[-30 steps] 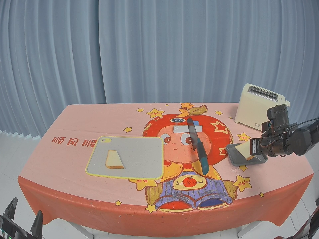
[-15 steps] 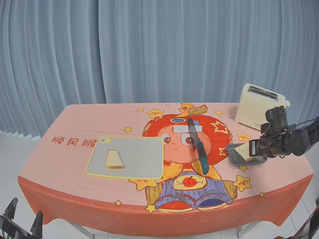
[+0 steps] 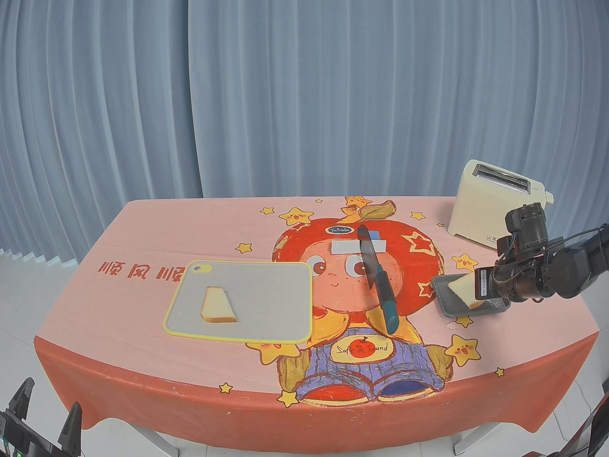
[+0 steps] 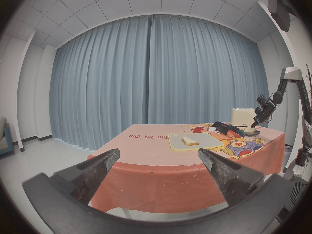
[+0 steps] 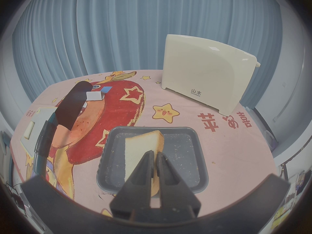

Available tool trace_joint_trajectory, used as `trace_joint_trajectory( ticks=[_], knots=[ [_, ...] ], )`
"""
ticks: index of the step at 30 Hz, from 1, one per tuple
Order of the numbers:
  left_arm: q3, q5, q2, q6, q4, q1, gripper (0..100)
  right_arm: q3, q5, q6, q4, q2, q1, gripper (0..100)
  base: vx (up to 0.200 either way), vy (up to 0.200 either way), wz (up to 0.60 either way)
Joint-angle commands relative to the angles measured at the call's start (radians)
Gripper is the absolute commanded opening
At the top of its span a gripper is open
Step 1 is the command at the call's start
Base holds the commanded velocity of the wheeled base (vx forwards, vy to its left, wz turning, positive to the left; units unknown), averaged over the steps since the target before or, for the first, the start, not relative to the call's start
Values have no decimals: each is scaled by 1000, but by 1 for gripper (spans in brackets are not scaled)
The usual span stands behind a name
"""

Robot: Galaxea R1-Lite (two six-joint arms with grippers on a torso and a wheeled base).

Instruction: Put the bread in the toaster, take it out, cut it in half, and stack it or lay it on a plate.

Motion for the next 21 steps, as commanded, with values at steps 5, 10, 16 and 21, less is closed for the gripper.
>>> trace_joint_trajectory(
  ticks=[5, 10, 16, 21],
  knots=[
    [18, 0, 0, 0, 0, 1, 100, 3, -1, -1, 0, -2, 2, 0, 0, 0, 0],
    [18, 0, 0, 0, 0, 1, 100, 3, -1, -1, 0, -2, 3, 100, 0, 0, 0],
    [18, 0, 0, 0, 0, 1, 100, 4, -1, -1, 1, -5, 5, 100, 0, 0, 0],
    [18, 0, 0, 0, 0, 1, 100, 4, -1, -1, 1, -5, 6, 100, 0, 0, 0]
  ],
)
